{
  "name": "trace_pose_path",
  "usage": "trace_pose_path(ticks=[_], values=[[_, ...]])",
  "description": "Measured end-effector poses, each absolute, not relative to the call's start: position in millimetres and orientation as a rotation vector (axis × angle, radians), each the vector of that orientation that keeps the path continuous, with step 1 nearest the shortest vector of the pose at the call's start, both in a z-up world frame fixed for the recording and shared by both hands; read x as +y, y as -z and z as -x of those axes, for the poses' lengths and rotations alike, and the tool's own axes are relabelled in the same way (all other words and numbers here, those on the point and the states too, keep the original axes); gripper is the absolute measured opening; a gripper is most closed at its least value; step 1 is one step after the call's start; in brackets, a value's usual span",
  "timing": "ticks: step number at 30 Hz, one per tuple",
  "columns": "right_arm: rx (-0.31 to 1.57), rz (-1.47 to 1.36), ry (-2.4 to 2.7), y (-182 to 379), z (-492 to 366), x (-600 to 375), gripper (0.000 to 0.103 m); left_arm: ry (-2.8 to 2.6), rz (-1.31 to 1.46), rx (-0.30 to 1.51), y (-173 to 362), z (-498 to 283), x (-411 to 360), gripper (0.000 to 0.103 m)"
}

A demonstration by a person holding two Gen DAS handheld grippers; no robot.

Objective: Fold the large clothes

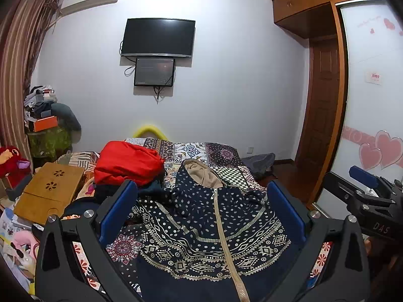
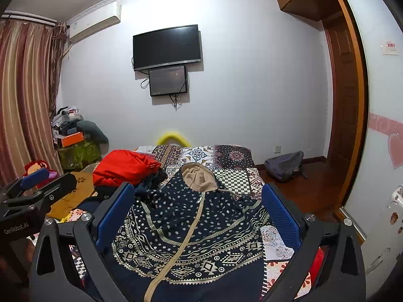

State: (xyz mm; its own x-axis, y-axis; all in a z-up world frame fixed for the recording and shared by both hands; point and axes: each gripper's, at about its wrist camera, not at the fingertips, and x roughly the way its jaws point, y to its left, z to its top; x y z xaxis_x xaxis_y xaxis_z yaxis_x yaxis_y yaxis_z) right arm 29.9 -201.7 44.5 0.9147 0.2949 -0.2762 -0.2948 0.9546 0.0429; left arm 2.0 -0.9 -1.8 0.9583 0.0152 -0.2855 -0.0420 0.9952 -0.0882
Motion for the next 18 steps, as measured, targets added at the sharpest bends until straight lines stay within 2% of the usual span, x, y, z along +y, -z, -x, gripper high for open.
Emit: trace_pose_path(ticks=[18], values=[[0.289, 0.003, -0.308, -40.7, -30.9, -197.0, 0.1, -0.035, 0.101, 0.292, 6.3, -3.9, 0.5, 0.103]])
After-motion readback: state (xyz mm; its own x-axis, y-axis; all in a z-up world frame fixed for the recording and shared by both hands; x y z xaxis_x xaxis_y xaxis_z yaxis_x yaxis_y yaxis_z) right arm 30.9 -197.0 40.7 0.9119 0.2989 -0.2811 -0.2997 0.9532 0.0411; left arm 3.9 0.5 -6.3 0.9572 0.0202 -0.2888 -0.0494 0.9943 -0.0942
